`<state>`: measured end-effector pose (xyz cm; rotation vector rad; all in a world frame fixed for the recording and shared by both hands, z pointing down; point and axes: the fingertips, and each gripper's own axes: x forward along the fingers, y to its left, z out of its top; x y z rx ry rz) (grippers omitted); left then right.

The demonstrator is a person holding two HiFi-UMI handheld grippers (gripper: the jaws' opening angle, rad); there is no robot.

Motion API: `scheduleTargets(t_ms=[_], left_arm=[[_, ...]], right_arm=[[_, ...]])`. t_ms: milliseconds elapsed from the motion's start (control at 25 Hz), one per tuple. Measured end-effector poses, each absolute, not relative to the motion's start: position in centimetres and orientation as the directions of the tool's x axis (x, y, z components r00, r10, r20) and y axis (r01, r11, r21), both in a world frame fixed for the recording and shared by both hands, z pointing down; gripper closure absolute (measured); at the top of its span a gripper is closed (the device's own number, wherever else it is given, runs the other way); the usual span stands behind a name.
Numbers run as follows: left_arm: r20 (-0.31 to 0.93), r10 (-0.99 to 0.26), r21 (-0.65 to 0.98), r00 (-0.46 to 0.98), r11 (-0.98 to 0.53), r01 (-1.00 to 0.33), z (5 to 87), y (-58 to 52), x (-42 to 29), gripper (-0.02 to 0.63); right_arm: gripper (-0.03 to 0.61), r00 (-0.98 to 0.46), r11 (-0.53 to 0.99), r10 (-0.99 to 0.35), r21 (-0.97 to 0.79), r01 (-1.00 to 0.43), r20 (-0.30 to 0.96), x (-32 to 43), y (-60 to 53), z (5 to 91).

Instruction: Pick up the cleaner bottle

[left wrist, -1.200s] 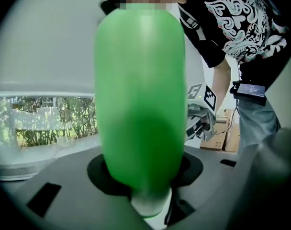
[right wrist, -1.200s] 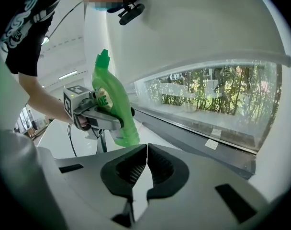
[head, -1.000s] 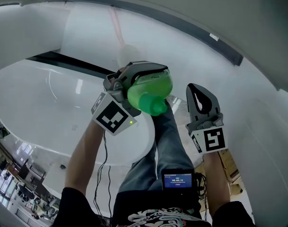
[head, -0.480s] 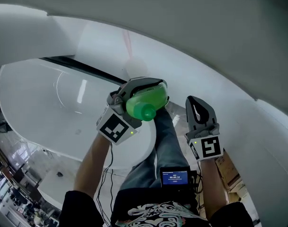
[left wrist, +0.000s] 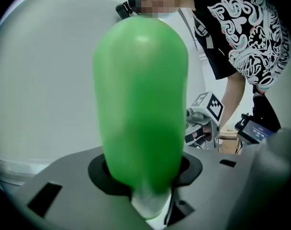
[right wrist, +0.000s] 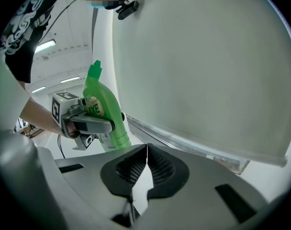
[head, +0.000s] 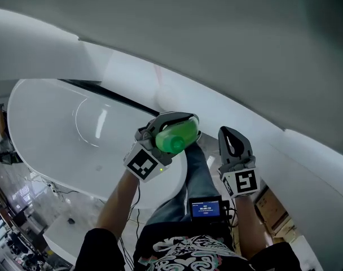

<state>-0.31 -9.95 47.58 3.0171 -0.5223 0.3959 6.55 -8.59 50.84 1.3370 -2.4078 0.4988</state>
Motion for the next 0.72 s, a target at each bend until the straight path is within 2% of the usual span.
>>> scheduleTargets(t_ms=[720], left_arm=[[0.217,-0.39,-0.041,0.895,-0.919,-0.391,36.9,-7.5,-2.1,0.419]], right_arm=[[0.552,-0.442,0.438,-0.825,-0.095,-0.894,0.351,6.8,-7.0,40.6]])
